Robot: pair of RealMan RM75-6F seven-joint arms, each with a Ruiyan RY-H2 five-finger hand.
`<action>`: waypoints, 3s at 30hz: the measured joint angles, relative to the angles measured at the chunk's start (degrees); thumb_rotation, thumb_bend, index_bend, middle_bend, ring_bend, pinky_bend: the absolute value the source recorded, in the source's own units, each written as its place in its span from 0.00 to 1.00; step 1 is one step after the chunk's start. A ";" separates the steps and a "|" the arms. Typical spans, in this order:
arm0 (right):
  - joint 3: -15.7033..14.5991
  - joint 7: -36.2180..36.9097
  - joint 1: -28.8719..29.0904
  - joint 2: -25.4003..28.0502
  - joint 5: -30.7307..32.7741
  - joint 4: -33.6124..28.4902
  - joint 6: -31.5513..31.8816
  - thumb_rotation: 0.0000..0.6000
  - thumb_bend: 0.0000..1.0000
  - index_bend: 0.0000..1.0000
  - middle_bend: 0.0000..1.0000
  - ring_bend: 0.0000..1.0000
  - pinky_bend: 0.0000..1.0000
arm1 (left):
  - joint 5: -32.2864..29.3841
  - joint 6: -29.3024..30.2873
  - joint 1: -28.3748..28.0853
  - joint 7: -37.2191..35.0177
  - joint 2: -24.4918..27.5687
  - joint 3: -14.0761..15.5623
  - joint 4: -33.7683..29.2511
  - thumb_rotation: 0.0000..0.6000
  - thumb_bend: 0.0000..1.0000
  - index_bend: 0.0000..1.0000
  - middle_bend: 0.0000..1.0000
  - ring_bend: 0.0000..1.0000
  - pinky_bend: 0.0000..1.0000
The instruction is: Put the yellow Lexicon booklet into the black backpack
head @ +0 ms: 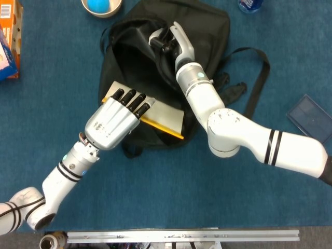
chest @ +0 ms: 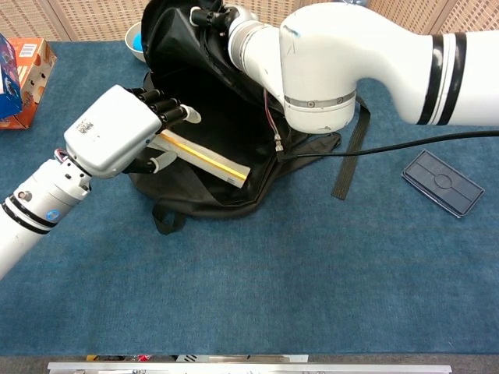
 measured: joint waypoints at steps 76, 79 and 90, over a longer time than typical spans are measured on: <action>1.93 0.74 -0.26 0.45 4.45 -2.90 1.02 1.00 0.97 0.57 0.60 0.61 0.86 | -0.23 -0.70 -6.91 -6.65 -17.85 -2.56 30.18 1.00 0.27 0.87 0.81 0.64 0.71; 2.04 0.77 -0.16 0.51 4.82 -3.13 1.01 1.00 0.97 0.57 0.60 0.61 0.86 | -0.74 -1.72 -7.53 -6.20 -17.94 -2.89 30.01 1.00 0.27 0.87 0.81 0.64 0.71; 2.21 0.99 -0.11 0.76 5.46 -3.38 1.01 1.00 0.96 0.57 0.60 0.61 0.86 | -1.60 -6.08 -10.19 -4.49 -18.83 -3.03 29.61 1.00 0.27 0.87 0.81 0.64 0.71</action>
